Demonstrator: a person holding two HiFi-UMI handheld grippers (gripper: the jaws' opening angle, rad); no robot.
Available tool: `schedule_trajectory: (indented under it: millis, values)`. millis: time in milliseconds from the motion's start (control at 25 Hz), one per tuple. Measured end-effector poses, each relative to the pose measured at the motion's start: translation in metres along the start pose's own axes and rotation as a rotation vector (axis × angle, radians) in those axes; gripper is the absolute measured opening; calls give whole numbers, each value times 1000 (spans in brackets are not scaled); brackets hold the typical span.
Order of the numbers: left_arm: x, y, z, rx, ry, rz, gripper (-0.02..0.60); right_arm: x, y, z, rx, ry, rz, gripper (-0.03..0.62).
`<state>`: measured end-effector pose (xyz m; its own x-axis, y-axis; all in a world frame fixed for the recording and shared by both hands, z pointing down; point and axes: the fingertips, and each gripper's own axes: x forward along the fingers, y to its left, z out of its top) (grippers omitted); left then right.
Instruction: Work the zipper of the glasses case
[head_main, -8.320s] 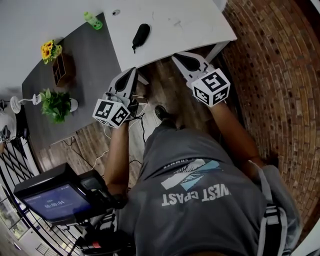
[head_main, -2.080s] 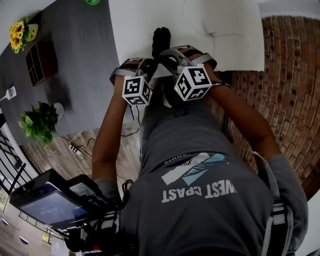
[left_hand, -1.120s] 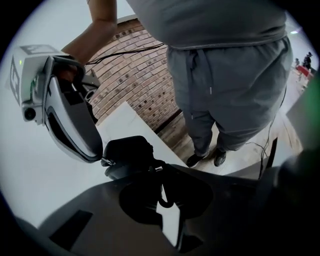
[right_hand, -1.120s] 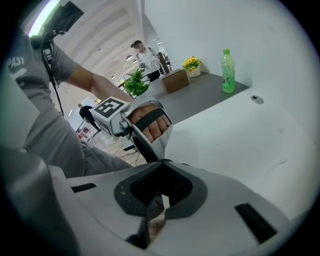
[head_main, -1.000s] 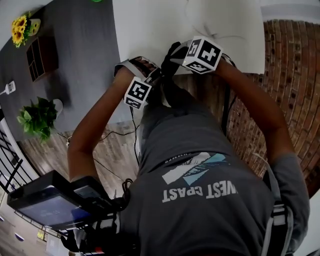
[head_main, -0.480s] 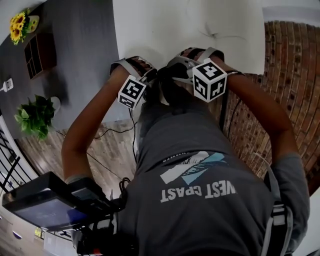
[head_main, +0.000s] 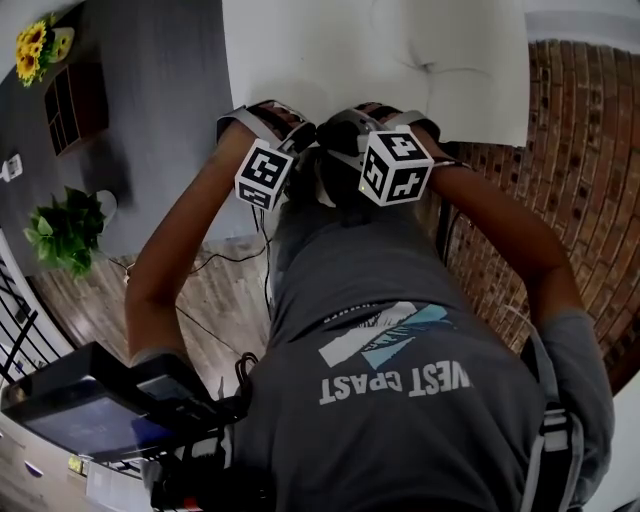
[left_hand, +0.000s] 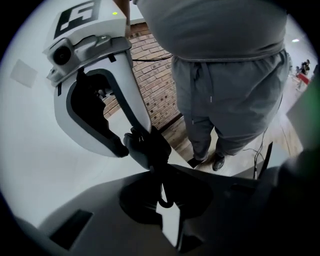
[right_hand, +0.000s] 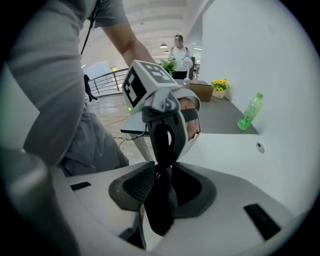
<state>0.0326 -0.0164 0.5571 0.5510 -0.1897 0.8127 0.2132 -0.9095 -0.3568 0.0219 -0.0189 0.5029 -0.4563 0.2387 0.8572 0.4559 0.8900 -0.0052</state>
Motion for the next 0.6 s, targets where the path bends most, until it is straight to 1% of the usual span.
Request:
schedule_trajectory:
  millis: [40,120,200,280,320,360,400,480,600]
  values:
    - [1,0,-1,5,5,1,20,1,-1,-1,20,8,2,98]
    - [1,-1,-2,1,8,0,20,3,-2,-2,15,23,3,98]
    - [2,0,-2,-5,13,-1,20,5,-1,-3,-40,49,-9,98]
    - [2,2,-2,-6,24,-1,20,7,0,-5,-139,97,-49,93]
    - [2,4,-3,-10,29,1,20,7,0,-6,-192,126,-77,29]
    - [2,6,-3,-14,32,3,20,7,-1,-7,-229,151,-105,14]
    - [2,7,-3,-17,34,6,20,7,-2,-7,-240,167,-129,11]
    - [2,10,-5,-27,34,12,20,5,-7,-7,-202,169,-167,3]
    - [2,14,-5,-53,21,27,20,-6,-15,-6,-108,121,-218,-5]
